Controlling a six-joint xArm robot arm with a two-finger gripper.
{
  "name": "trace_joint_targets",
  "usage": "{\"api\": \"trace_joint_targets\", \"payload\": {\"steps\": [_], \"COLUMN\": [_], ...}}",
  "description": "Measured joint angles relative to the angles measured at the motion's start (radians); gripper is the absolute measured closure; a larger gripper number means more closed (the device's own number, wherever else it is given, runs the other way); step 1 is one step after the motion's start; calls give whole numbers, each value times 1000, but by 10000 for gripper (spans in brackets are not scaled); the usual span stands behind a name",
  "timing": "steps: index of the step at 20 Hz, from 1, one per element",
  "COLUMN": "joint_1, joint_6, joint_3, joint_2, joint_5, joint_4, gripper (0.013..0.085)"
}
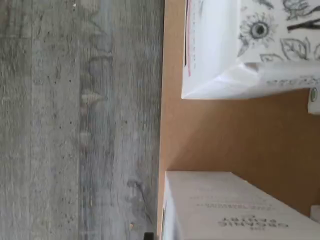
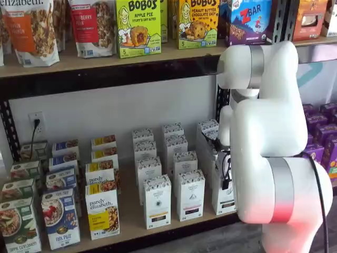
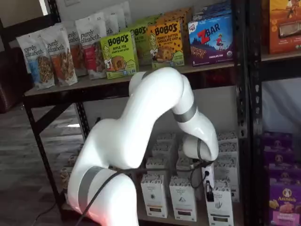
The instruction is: Pick up the white box with a green strip in the middle, on the bottom shelf, the sixth box from the left
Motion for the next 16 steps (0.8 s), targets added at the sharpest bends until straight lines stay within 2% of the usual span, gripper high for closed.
{"api": "trace_joint_targets", "payload": {"steps": [3,5,8,11,16], "joint_1": [-1,-2,-4,-9,-21], "joint_6": [-4,-2,10,79,208], "joint_3": [-1,2,14,39,135], "joint_2": [-3,-5,-13,-27,-84], "joint_5": [2,3,-5,-27,-78], "joint_4": [3,1,-15,-95,-243], "gripper": [330,410,450,450,450]}}
